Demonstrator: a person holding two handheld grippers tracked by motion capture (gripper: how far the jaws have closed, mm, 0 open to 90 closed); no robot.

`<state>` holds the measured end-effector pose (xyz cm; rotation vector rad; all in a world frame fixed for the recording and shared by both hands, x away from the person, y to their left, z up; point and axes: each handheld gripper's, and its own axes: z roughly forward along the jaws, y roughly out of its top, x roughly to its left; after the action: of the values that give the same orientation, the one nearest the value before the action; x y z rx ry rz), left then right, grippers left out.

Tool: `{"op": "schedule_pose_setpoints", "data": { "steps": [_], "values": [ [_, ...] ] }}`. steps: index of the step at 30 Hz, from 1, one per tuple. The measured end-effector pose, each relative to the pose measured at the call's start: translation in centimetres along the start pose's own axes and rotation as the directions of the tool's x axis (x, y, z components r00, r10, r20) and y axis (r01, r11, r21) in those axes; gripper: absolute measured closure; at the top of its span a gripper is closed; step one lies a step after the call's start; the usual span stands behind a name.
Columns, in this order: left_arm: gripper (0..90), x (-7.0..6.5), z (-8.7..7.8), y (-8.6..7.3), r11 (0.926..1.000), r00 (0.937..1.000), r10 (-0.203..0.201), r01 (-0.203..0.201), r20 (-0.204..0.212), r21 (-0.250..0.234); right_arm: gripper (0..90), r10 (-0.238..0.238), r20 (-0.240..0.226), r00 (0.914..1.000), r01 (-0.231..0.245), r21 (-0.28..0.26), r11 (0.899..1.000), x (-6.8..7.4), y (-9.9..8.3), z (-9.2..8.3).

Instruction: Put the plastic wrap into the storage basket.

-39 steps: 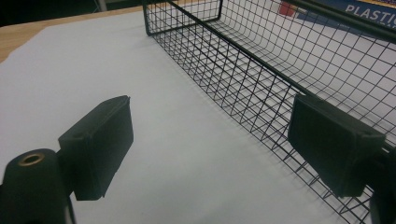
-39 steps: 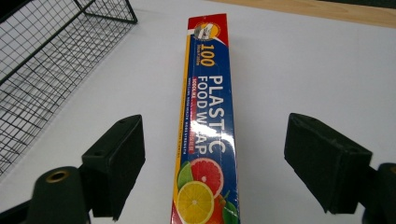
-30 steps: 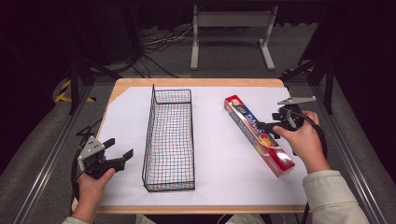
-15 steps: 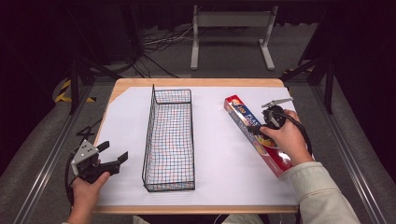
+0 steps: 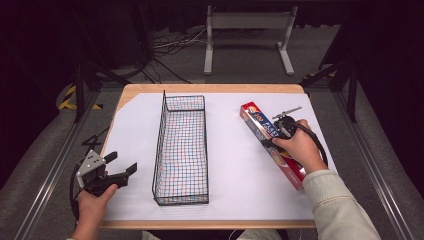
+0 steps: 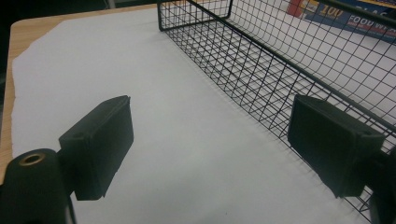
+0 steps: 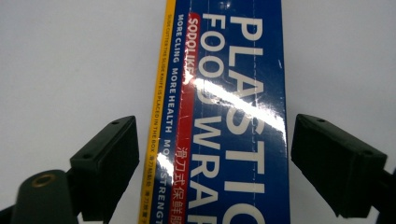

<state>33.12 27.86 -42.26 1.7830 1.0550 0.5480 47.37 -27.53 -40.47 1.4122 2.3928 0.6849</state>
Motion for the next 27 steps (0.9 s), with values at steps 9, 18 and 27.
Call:
{"op": "schedule_pose_setpoints", "data": {
  "steps": [9, 18, 27],
  "values": [
    [15.2, 0.1, 0.1, 0.0, 1.0000, 1.0000, 0.000, 0.000, -0.001, -0.002, 24.2, 0.015, 0.022, 0.9996, -0.017, 0.107, 0.994, 0.5, 0.5, 1.0],
    [15.2, 0.1, 0.1, -0.1, 1.0000, 1.0000, -0.007, 0.007, -0.001, -0.004, 37.7, 0.003, 0.056, 0.9985, -0.013, 0.184, 0.983, 0.8, 1.0, 1.3],
    [15.2, 0.2, 0.1, -0.1, 0.9999, 0.9999, -0.013, 0.013, -0.002, -0.004, 39.6, 0.024, 0.053, 0.9983, -0.035, 0.207, 0.978, 0.7, 1.3, 1.3]
  ]
}}
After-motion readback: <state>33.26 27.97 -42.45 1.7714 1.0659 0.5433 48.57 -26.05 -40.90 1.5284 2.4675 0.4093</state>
